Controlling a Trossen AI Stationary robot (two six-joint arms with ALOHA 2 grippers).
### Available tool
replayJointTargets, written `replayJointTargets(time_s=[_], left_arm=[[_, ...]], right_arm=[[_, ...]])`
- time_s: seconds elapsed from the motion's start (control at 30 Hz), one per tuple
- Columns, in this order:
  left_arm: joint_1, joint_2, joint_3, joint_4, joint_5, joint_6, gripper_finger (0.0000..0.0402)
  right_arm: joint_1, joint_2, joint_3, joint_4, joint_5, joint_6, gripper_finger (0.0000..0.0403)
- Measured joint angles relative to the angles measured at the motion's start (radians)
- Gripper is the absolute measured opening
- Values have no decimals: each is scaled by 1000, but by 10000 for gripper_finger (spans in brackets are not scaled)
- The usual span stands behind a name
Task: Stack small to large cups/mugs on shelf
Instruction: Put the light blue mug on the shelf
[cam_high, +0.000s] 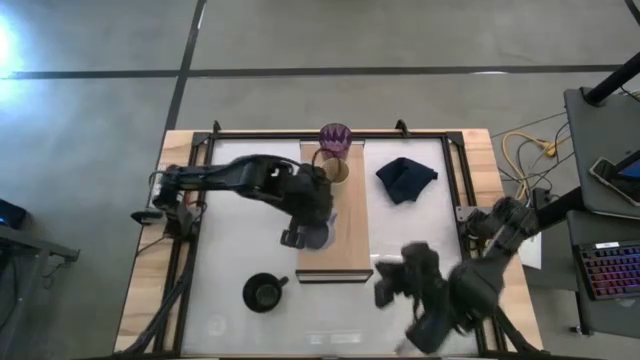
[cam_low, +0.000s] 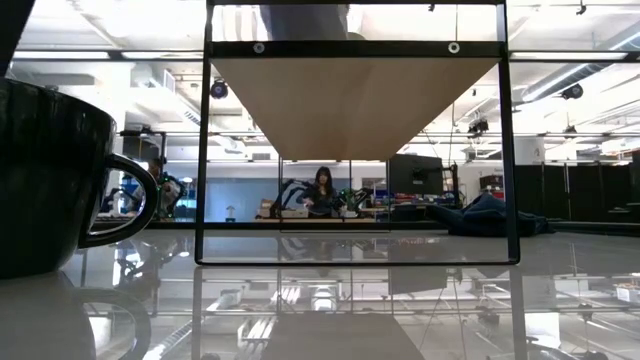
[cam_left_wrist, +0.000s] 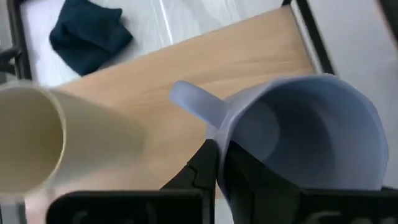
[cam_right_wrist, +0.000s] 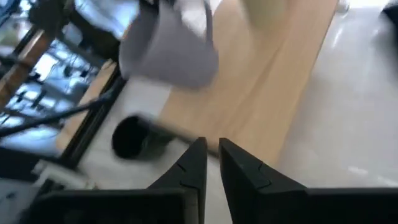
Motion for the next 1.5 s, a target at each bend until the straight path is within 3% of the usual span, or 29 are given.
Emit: replayJointTargets(time_s=[0.33,0.6,0.93,1.23,1.5], left_arm=[[74,63,0,-2,28,177,0],[126,66,0,11,105,199,0],[128,71,-17,41,107,180,49],[128,68,-39,78,45,177,85],[114,-38,-38,25,25,6,87]], right_arm=[[-244,-59,-58,-1,-139,-242,13],[-365,-148,-172,20,-199,-327,9],[-371,-280,-347,219,-202,-402,9],[-371,-303,-406,228,-220,-376,9],[-373,-304,-413,232,-220,-390,9]])
